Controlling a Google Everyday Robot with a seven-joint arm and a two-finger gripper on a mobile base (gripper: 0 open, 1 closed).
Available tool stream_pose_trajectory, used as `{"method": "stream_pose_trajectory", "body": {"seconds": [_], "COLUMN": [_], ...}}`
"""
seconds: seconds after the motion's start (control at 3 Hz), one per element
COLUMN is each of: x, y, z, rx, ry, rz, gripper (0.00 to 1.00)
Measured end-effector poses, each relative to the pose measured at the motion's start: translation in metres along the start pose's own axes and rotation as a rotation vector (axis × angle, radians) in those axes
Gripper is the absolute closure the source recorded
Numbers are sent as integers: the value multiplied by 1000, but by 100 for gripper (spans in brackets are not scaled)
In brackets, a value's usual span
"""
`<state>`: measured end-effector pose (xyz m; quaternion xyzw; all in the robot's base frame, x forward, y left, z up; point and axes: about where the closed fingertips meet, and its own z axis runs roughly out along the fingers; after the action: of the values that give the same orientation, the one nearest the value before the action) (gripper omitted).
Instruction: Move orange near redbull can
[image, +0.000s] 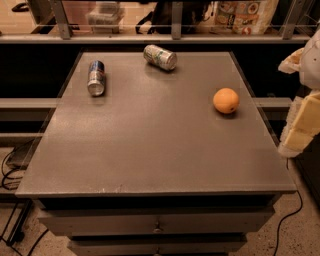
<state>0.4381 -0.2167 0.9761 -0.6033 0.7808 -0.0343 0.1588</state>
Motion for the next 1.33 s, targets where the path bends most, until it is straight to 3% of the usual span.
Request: {"method": "stream_pose_trajectory", "body": {"seconds": [0.33,0.67,1.0,1.33], "x": [0,0,-7,-23], "y": [0,-4,-12,-36], "z": [0,5,21,39], "rx": [0,2,23,71], "ry": [0,-85,-241,-321], "rz": [0,21,67,81], "gripper": [0,0,0,0]}}
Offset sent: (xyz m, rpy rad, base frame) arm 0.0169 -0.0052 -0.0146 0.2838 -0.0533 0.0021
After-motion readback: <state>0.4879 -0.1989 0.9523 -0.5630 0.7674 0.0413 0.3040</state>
